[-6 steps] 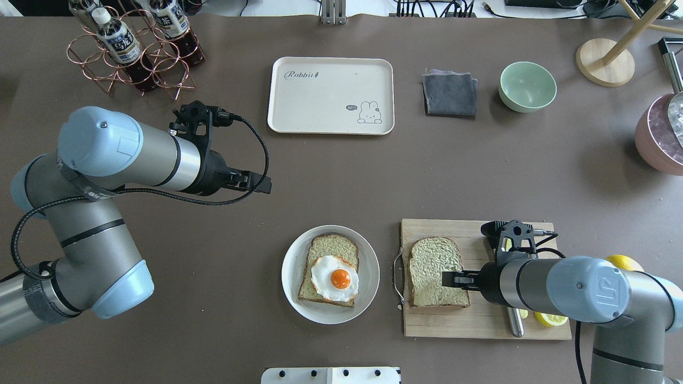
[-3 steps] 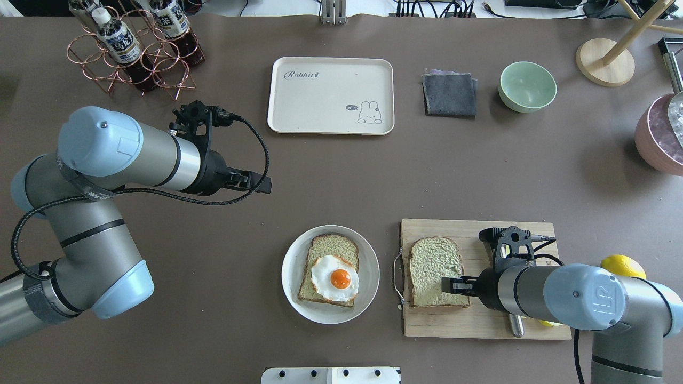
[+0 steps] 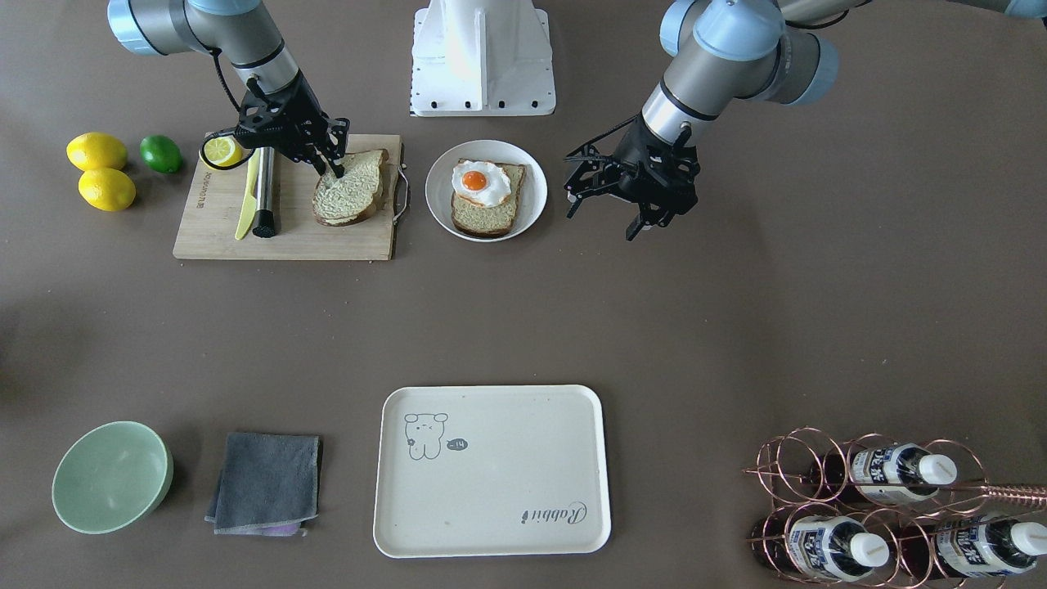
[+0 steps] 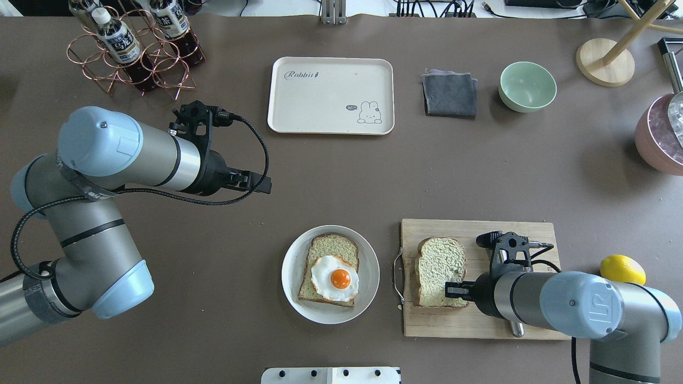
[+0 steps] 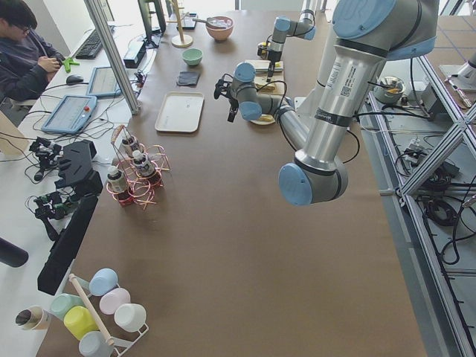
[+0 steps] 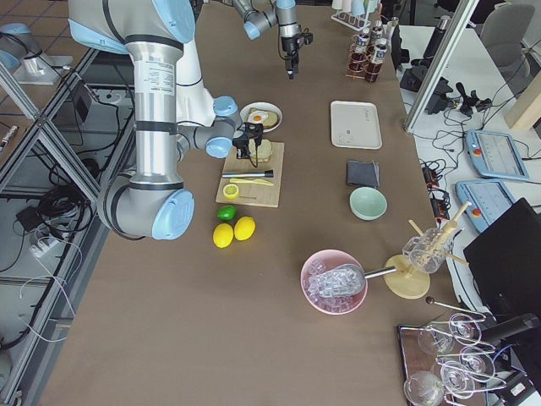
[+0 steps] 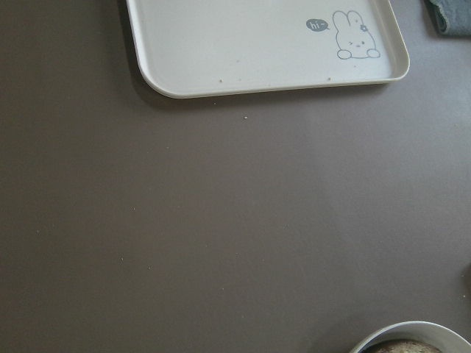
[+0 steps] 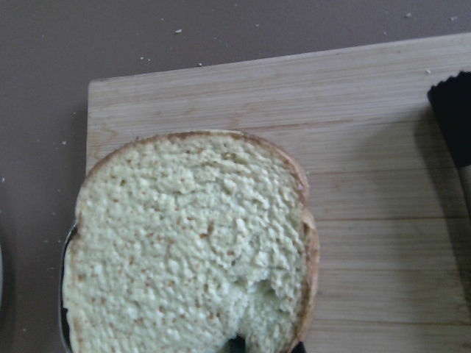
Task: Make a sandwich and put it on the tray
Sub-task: 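Lower the right gripper and grasp the bread slice on the board, then carry the bread slice with the right gripper and lay it on the egg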
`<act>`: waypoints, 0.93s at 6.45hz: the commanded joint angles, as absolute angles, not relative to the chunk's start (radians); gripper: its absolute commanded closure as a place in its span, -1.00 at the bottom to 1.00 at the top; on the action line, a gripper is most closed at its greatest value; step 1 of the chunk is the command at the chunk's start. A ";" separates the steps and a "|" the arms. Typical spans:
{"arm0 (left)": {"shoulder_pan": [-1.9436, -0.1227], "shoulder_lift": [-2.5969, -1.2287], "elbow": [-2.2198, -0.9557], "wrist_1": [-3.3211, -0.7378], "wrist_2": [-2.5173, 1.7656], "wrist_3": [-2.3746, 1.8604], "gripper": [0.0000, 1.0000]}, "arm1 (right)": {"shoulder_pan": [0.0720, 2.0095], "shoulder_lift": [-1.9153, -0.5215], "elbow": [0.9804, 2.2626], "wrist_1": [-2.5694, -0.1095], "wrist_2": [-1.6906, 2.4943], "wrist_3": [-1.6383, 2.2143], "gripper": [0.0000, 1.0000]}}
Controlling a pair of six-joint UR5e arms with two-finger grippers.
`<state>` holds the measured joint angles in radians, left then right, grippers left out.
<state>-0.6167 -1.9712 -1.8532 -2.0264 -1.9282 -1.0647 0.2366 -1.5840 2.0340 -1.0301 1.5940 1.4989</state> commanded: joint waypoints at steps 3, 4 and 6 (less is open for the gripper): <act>-0.617 -1.970 -1.853 -2.026 -1.928 -1.065 -0.99 | 0.247 -1.585 2.153 -1.103 1.600 1.499 1.00; -0.617 -1.968 -1.853 -2.026 -1.928 -1.063 -0.99 | 0.247 -1.559 2.187 -1.158 1.609 1.499 1.00; -0.617 -1.962 -1.853 -2.028 -1.931 -1.055 -0.99 | 0.242 -1.353 2.171 -1.379 1.611 1.500 1.00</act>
